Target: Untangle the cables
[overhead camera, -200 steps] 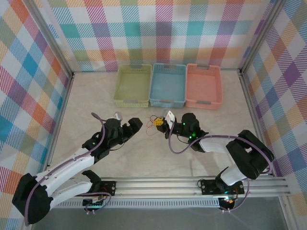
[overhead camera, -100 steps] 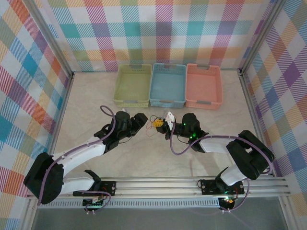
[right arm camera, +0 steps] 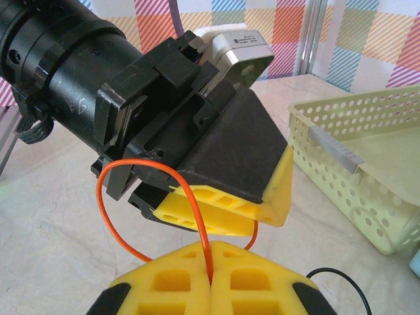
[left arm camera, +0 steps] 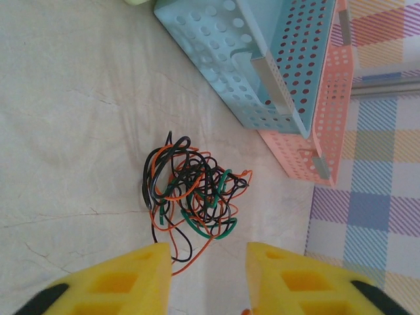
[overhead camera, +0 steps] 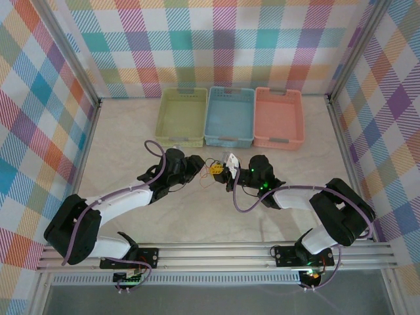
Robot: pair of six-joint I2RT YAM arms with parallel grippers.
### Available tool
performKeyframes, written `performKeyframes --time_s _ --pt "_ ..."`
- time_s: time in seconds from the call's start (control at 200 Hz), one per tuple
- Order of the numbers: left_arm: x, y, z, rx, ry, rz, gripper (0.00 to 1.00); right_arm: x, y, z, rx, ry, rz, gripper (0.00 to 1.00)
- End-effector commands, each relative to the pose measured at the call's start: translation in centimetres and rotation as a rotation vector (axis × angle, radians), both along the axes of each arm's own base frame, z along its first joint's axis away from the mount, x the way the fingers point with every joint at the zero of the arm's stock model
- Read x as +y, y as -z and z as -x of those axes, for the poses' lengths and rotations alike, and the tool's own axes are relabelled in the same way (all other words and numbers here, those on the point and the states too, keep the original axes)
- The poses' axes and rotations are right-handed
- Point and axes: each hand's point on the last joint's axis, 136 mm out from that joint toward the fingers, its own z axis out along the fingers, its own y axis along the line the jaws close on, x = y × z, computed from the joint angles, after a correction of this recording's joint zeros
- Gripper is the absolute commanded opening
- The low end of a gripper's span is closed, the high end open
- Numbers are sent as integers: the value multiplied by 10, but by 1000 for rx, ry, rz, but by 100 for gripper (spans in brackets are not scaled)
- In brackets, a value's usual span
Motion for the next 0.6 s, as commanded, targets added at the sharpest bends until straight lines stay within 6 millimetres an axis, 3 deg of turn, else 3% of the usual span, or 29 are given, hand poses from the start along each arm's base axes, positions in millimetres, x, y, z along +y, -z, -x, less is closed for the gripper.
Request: performKeyframes --time_s 0.0,0.055,0.185,0.355,0.595 --pt "-1 -21 -1 -55 1 23 26 1 -11 4 -42 -25 -21 0" --pt "1 -21 -1 -57 -3 15 22 1 -11 4 -42 -22 -20 0" --pt "2 -25 1 -74 5 10 0 1 -10 4 -41 -19 -16 0" --pt "22 -42 10 -125 -26 -13 0 -1 -10 -1 -41 9 -8 0" --pt "71 -82 37 -234 -85 -33 0 -9 3 -21 -23 127 65 0"
